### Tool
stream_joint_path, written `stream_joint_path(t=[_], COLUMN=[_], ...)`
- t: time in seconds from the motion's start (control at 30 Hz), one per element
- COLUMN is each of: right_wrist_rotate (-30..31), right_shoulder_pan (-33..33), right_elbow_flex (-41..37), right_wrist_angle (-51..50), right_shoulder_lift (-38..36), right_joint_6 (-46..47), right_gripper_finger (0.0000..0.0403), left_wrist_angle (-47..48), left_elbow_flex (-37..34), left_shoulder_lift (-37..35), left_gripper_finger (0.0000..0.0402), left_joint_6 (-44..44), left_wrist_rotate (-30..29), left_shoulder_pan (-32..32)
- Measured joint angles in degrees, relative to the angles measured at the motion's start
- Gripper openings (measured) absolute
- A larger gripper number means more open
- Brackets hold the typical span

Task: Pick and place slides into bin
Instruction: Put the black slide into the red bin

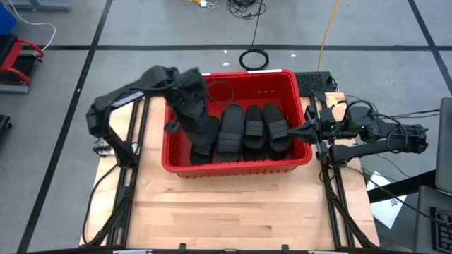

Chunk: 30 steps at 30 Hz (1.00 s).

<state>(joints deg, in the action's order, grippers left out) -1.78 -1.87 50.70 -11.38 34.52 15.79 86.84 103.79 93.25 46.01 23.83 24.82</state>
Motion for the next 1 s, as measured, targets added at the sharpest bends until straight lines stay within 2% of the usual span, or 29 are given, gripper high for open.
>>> stream_joint_path(t=[0.23,0.33,0.57,0.7,1.0], right_wrist_rotate=[0.0,0.0,0.0,0.0,0.0], right_shoulder_pan=[0.0,0.0,0.0,0.0,0.0], right_elbow_flex=[0.0,0.0,0.0,0.0,0.0], right_wrist_angle=[0.0,0.0,0.0,0.0,0.0], right_shoulder_lift=[0.0,0.0,0.0,0.0,0.0], right_joint_6=[0.0,0.0,0.0,0.0,0.0], right_gripper_finger=[0.0000,0.0000,0.0000,0.0000,0.0000], left_wrist_angle=[-0.5,-1.5,-7.2,-9.5,-11.3], left_elbow_flex=[-8.6,-12.6,-19.1,-20.7,-20.4], left_shoulder_lift=[5.1,6.1,8.4,11.3,17.2], left_gripper_finger=[0.0001,0.0001,0.0001,0.0001,0.0001], left_joint_6=[5.4,5.9,6.4,5.4,5.8], left_wrist_rotate=[6.3,7.2,14.1,18.1,21.4], left_shoulder_pan=[2.3,2.3,1.7,1.5,1.3])
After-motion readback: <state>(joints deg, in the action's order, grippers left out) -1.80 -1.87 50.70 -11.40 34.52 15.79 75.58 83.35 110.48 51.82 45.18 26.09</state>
